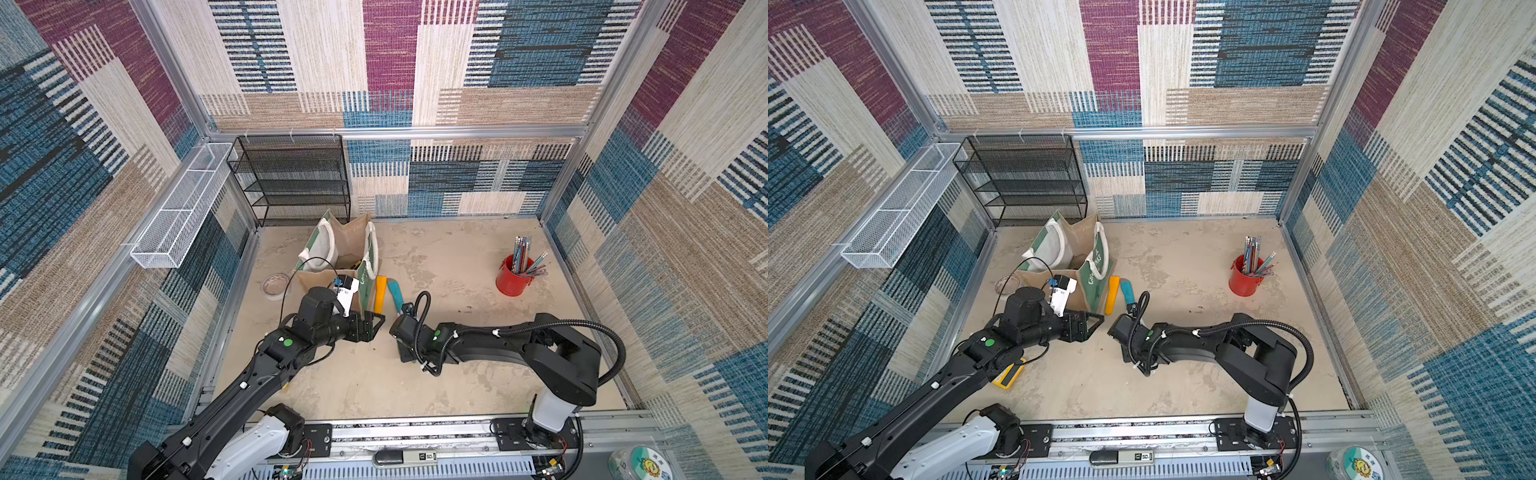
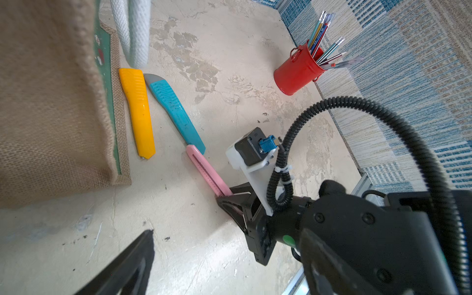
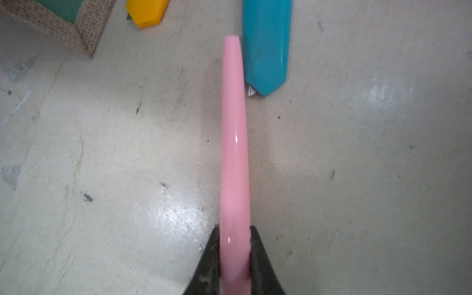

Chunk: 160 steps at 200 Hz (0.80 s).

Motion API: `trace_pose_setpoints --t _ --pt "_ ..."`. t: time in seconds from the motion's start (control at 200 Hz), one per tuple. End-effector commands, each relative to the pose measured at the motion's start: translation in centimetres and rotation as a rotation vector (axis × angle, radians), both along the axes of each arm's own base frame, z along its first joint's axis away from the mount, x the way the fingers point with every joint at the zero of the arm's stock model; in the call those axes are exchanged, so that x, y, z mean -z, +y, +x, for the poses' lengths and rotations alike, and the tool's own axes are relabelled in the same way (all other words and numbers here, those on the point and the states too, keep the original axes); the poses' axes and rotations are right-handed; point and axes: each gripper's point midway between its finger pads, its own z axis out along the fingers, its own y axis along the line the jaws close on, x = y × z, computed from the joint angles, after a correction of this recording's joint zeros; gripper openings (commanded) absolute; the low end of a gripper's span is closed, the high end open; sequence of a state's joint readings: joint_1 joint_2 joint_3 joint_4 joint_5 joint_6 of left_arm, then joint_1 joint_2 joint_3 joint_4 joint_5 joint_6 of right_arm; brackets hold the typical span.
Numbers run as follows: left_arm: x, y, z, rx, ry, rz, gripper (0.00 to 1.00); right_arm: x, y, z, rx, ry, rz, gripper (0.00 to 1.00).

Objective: Place the art knife into the pouch
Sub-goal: Pick up the utility knife at the center of the board.

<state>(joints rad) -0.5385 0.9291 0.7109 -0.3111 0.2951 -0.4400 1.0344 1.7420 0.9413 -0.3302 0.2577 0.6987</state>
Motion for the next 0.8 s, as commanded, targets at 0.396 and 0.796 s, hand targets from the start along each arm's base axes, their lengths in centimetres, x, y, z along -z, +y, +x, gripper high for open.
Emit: trace_pose_setpoints --t 0.396,0.796 --pt "0.0 0.0 0.4 0.006 -0.018 0.022 0.92 -5.6 0.7 0.6 0.01 -0.081 0.129 0.04" --pt "-1.9 -0.8 1.8 -0.008 -0.023 -0.004 0.86 -18.8 2.9 4.4 -0.062 -0.351 0.307 0.02"
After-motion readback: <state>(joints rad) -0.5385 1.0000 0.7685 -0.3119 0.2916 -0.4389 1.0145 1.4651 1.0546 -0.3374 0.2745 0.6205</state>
